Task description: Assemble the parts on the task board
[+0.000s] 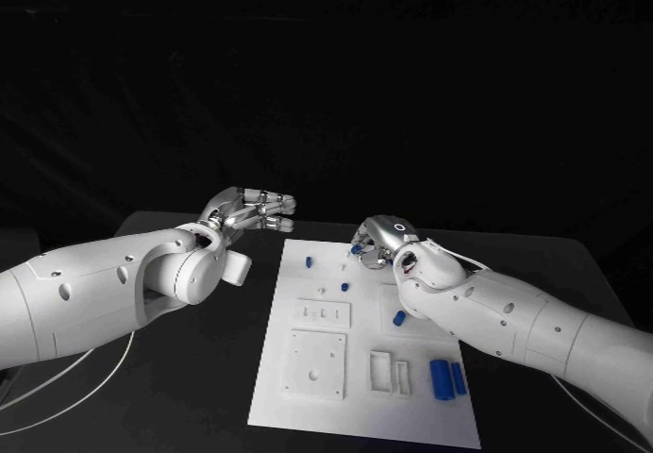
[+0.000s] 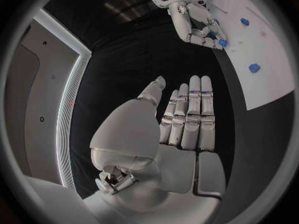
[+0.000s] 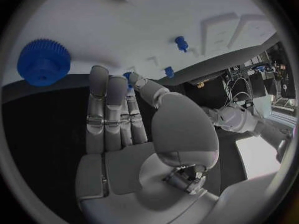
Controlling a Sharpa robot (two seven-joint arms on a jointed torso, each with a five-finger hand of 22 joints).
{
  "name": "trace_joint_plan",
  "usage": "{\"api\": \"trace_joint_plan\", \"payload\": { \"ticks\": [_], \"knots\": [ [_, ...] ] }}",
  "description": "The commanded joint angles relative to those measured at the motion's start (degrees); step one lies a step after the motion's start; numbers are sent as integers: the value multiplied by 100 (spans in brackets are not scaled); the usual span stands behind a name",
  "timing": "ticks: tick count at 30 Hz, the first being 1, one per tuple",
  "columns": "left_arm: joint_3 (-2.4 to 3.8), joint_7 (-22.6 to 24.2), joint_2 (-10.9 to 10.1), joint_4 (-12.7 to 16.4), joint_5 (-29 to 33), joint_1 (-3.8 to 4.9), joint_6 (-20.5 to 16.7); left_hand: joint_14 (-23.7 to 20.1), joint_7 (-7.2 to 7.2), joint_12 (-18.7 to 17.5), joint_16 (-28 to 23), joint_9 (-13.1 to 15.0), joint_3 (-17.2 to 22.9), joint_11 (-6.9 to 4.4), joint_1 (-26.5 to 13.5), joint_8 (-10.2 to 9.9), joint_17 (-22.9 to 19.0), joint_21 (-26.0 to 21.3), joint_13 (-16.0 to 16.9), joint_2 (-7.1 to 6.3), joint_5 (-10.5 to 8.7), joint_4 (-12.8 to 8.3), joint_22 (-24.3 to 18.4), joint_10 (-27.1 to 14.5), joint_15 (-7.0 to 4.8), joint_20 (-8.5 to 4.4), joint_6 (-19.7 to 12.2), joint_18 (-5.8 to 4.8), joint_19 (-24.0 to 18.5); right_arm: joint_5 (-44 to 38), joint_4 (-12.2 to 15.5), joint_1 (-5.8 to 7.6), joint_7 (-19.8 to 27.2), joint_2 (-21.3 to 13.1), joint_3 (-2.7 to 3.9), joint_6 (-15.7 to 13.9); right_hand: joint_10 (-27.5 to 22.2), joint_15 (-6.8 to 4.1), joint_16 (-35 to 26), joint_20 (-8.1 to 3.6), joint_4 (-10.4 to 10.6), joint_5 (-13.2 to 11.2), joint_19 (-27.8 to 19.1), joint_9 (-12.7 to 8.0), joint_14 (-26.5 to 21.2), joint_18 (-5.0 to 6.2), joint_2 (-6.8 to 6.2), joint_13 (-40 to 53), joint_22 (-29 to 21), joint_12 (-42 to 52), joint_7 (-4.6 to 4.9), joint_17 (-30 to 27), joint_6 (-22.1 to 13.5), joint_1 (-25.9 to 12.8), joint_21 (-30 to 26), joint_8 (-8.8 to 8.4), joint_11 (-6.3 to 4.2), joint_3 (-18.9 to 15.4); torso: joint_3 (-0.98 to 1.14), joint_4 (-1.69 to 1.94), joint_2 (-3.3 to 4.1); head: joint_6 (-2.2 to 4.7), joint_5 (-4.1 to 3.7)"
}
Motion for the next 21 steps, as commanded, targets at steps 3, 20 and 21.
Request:
{"api": "trace_joint_plan", "payload": {
  "ticks": [3,20,21],
  "knots": [
    [5,32,27,-12,-22,7,29,34,-1,-22,28,3,-20,-1,3,-13,8,33,5,42,-38,-1,-5,-52,5,4,-46,-47,35,-121,66,21,-43,6,3,-18,45,-4,-22,-4,-28,24,33,258,11,58,63,11,5,20,11,5,39,-12,-15,19,-30,4,-23,5,34,-1,4],
    [4,23,53,-48,-22,7,32,33,1,-23,30,3,-70,10,11,-14,8,45,5,64,-38,-24,-25,-94,9,8,-49,-42,32,-134,69,33,-39,53,3,19,47,-4,-25,-3,-35,30,70,252,12,58,56,11,165,21,9,4,47,-17,-127,21,-30,15,-40,11,51,25,31],
    [4,22,54,-49,-22,7,32,33,1,-23,30,3,-70,10,11,-14,8,45,5,64,-38,-24,-25,-94,9,8,-49,-42,32,-134,65,34,-38,56,3,24,47,-4,-25,-3,-35,30,70,252,12,58,56,11,165,21,9,4,47,-17,-127,21,-30,15,-41,10,51,29,29]
  ]
}}
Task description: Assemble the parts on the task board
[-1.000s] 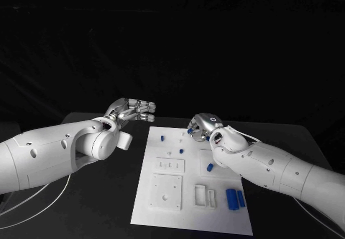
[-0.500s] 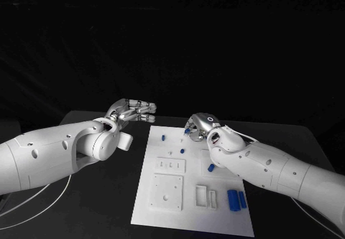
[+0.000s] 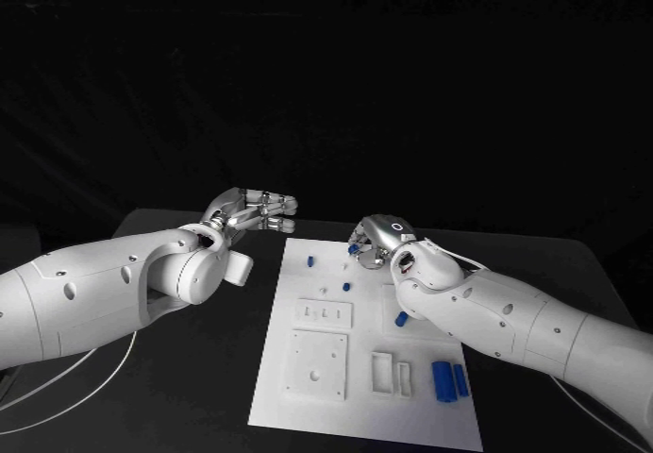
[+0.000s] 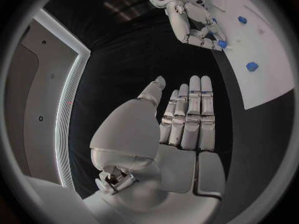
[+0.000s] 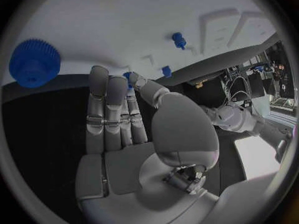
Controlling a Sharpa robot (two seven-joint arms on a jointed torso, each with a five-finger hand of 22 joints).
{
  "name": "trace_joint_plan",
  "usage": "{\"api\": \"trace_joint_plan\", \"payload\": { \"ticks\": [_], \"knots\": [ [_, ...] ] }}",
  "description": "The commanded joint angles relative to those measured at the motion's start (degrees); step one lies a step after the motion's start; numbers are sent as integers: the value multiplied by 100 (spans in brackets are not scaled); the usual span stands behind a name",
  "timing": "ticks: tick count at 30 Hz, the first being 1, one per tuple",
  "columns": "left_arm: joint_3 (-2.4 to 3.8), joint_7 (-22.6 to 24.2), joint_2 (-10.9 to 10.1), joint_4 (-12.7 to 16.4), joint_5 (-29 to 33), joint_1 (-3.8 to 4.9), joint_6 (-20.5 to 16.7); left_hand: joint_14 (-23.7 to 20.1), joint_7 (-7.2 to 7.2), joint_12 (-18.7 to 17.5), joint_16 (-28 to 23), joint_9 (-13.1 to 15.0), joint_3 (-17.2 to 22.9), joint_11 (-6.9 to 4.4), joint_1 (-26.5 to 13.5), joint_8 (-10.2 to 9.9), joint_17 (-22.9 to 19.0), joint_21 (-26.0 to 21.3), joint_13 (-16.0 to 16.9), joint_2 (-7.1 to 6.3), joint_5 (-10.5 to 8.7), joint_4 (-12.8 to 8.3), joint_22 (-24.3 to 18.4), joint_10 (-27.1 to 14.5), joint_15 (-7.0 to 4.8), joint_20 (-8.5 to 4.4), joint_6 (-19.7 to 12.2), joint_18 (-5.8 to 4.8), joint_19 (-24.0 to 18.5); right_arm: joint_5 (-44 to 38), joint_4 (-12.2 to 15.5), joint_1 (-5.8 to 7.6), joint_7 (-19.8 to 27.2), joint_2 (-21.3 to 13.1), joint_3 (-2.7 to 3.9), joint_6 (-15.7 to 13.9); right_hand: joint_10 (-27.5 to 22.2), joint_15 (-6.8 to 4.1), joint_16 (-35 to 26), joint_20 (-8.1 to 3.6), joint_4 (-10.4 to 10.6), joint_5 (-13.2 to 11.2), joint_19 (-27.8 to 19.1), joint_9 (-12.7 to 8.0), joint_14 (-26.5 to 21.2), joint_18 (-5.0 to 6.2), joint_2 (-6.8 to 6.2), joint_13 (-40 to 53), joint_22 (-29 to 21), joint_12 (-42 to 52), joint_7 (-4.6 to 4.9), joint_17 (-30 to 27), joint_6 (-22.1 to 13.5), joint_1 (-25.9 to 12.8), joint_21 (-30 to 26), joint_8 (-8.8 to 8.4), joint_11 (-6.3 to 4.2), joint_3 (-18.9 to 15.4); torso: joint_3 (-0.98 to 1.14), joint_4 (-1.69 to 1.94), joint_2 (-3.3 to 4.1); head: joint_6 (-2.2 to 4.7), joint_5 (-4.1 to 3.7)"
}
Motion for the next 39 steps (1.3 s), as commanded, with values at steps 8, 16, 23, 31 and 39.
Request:
{"api": "trace_joint_plan", "payload": {
  "ticks": [8,16,23,31,39],
  "knots": [
    [5,27,24,1,-21,8,30,34,5,-22,31,2,-60,-9,3,-15,8,24,6,71,-14,3,-9,-42,10,9,-64,-42,31,-87,-39,6,-5,36,2,50,24,-7,-25,-3,-10,21,32,251,9,63,57,4,21,39,-1,6,29,-19,-26,24,-8,23,-9,-1,11,12,24],
    [4,20,44,-15,-21,8,35,34,5,-22,31,2,-60,-9,3,-15,8,24,6,71,-14,3,-9,-42,10,9,-64,-42,31,-78,-90,18,4,79,2,84,21,-5,-27,-1,-9,34,40,247,3,63,55,4,72,39,1,4,26,-28,-71,24,-6,30,-12,-9,12,5,57],
    [-7,14,79,-46,-21,7,48,35,9,-22,32,2,-94,-5,5,-15,9,32,6,84,-19,-7,-22,-52,11,11,-73,-40,34,-76,-104,30,5,102,1,119,17,-4,-28,0,-11,37,41,246,0,63,56,4,84,39,1,4,25,-27,-82,24,-5,35,-20,-9,14,-4,41],
    [-15,11,103,-81,-21,6,57,35,9,-22,32,2,-94,-5,5,-15,9,32,6,84,-19,-7,-22,-52,11,11,-73,-40,34,-78,-82,34,6,98,1,132,14,-2,-26,1,-13,38,46,244,-3,64,54,4,120,39,2,5,25,-31,-104,25,-3,32,-16,-15,13,-9,46],
    [-20,5,126,-140,-21,6,62,35,9,-22,32,2,-94,-5,5,-15,9,32,6,84,-19,-7,-22,-52,11,11,-73,-40,34,-101,-59,35,6,96,1,199,13,-5,-25,-1,-23,75,54,240,-8,65,48,4,175,39,1,6,27,-34,-143,25,-3,33,-20,-16,12,6,61]
  ]
}}
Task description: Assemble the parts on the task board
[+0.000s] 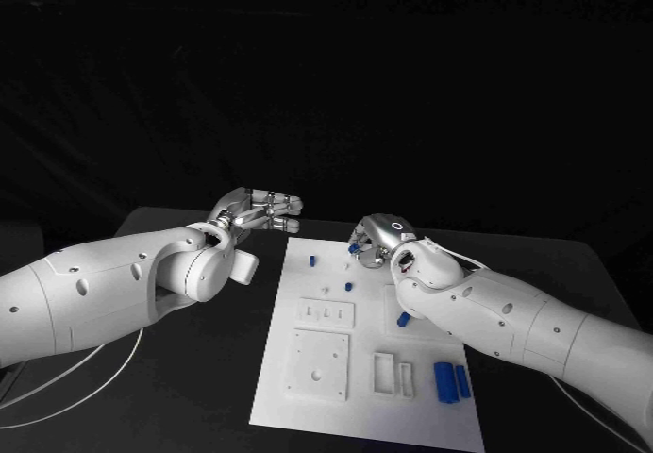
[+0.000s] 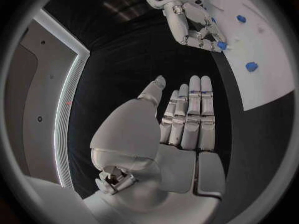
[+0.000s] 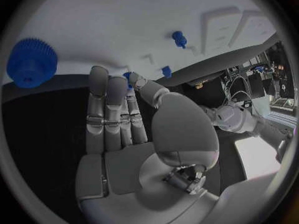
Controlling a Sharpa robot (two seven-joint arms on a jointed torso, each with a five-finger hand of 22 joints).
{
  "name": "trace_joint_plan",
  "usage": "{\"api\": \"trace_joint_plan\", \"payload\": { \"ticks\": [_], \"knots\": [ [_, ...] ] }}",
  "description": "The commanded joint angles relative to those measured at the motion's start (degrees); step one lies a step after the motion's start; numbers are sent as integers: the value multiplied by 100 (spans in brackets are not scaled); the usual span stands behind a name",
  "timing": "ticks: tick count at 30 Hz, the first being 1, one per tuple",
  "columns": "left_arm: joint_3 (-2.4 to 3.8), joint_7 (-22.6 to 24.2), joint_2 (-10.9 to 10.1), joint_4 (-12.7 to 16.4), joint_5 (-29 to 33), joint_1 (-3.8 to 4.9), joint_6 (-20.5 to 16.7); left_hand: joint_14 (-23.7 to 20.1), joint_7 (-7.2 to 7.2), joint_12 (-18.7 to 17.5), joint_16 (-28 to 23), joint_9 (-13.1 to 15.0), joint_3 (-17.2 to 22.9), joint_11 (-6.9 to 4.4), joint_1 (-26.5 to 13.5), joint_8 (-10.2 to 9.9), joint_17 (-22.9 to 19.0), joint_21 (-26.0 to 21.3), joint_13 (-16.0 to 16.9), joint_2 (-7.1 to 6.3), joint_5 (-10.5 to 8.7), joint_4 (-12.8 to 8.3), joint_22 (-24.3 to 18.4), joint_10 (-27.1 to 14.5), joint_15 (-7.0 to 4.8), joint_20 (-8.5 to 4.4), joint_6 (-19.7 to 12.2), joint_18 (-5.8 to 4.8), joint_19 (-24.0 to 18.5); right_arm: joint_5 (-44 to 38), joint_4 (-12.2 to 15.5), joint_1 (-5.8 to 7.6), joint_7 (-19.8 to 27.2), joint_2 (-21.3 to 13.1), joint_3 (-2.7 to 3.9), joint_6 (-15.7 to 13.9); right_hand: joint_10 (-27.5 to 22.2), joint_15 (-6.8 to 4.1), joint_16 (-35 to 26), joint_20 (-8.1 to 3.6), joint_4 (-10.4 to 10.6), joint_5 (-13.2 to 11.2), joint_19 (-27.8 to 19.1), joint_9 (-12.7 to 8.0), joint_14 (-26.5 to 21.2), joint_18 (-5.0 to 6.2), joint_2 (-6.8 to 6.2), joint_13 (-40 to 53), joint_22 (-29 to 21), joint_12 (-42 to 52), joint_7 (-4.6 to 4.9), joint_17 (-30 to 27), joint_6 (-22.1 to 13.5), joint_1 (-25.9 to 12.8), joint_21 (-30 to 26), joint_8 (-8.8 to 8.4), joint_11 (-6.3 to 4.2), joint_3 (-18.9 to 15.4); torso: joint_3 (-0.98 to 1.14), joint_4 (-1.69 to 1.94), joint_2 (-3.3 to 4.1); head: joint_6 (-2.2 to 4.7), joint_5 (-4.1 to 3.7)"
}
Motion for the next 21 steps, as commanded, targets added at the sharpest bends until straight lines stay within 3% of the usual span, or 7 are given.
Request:
{"api": "trace_joint_plan", "payload": {
  "ticks": [1,21],
  "knots": [
    [2,29,22,-15,-19,6,58,35,9,-22,33,2,-32,-5,-18,-15,9,32,8,60,-19,10,-5,-52,11,11,-32,-40,34,-98,18,0,8,7,1,140,25,-12,-25,-2,-18,35,54,239,-15,96,26,9,22,16,-10,8,45,-7,-30,23,4,25,-4,-1,0,4,1],
    [0,21,49,-66,-12,5,76,34,8,-22,34,3,-78,-3,-15,-14,9,41,8,89,-23,-8,-29,-63,11,12,-26,-37,37,-96,-55,0,-66,81,0,111,-210,36,-50,41,46,48,74,141,-52,103,-61,1,136,13,35,-16,-134,-46,-207,16,68,-177,-4,-2,7,29,-3]
  ]
}}
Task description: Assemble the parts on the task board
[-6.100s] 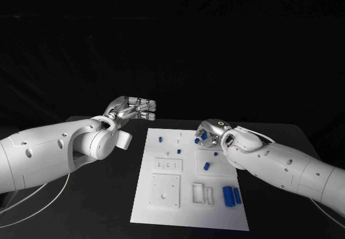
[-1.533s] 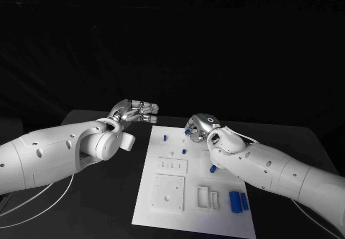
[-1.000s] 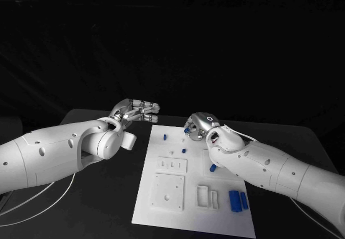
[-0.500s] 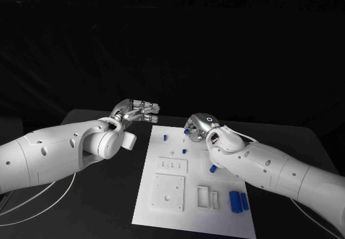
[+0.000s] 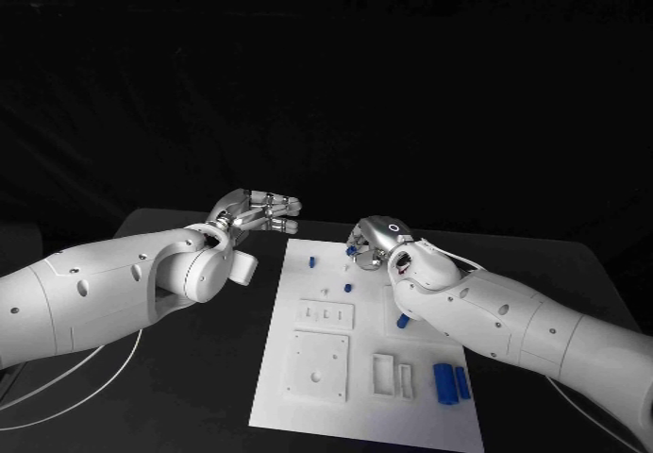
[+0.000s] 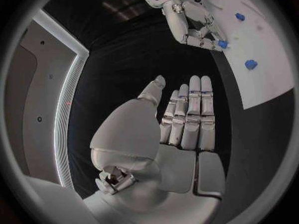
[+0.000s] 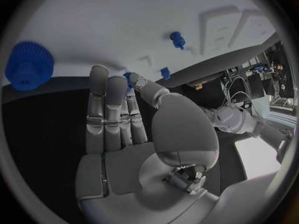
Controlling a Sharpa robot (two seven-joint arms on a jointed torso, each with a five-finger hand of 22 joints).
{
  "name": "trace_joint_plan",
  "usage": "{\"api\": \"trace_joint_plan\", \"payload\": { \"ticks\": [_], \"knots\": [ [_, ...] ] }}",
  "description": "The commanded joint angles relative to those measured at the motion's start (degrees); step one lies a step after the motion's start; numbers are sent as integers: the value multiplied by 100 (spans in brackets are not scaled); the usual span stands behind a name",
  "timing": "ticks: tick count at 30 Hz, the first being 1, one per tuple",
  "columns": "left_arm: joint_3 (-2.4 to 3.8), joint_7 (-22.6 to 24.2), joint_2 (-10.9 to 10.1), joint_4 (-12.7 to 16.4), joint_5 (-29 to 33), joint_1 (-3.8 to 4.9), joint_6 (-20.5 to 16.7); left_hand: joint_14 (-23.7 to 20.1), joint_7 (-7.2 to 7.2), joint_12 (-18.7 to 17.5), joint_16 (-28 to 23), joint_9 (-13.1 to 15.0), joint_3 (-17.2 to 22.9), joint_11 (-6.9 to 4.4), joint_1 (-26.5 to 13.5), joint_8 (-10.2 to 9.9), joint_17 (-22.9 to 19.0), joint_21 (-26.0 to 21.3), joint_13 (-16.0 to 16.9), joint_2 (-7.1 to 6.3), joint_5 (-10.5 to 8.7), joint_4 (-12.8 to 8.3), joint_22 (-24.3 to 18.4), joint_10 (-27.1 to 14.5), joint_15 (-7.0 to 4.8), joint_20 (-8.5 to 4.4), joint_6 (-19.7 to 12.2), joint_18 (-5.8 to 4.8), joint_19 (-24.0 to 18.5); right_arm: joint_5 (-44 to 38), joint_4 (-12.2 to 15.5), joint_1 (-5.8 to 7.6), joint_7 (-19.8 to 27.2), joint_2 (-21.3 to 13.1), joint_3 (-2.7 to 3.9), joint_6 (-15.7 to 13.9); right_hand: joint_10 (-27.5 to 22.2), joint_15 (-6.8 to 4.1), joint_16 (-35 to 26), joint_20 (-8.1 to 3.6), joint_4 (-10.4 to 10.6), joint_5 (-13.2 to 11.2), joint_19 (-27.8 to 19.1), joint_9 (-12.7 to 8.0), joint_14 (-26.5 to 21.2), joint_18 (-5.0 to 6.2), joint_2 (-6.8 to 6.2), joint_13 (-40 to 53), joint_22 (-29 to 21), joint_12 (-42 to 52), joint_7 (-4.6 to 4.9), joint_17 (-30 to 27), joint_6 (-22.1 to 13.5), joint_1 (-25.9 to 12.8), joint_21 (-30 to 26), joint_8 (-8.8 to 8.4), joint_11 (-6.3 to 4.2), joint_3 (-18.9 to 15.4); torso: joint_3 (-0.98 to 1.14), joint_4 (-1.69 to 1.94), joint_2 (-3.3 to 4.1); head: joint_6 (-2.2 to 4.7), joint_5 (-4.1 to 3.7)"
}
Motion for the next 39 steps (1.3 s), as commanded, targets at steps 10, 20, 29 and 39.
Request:
{"api": "trace_joint_plan", "payload": {
  "ticks": [10,20,29,39],
  "knots": [
    [2,24,35,-12,-11,5,85,34,9,-22,35,3,-31,20,18,-14,9,23,8,63,-23,-6,-10,-54,12,13,-28,-37,37,-52,-75,0,-130,62,1,-2,-318,77,-9,77,85,-92,84,-33,-33,156,-180,-21,21,11,54,-22,-251,-31,-158,16,88,-34,1,-2,3,-2,11],
    [0,22,54,-37,-10,4,115,34,9,-22,35,3,-31,20,18,-14,9,23,8,63,-23,-6,-10,-54,12,13,-28,-37,37,-1,-93,0,-145,63,1,8,-370,93,4,97,143,-97,151,-89,-11,174,-230,-22,31,9,60,-41,-278,-35,-240,18,104,-56,-5,-5,6,-15,2],
    [-2,18,67,-65,-9,1,124,34,9,-22,35,3,-31,20,18,-14,9,23,8,63,-23,-6,-10,-54,12,13,-28,-37,37,40,-72,0,-133,56,1,-25,-389,99,3,102,159,-100,165,-101,-15,172,-265,-22,43,10,61,-51,-295,-45,-285,16,109,-83,-6,-3,4,-25,4],
    [-2,15,66,-80,-9,0,127,34,8,-21,40,3,-56,22,24,-14,10,29,8,84,-20,-16,-22,-62,12,13,-26,-34,39,181,-33,0,-78,34,1,-131,-803,156,-22,164,250,43,224,-126,-35,238,-419,-27,-27,11,109,-92,-490,-73,-453,14,222,-521,-7,-4,4,-34,-1]
  ]
}}
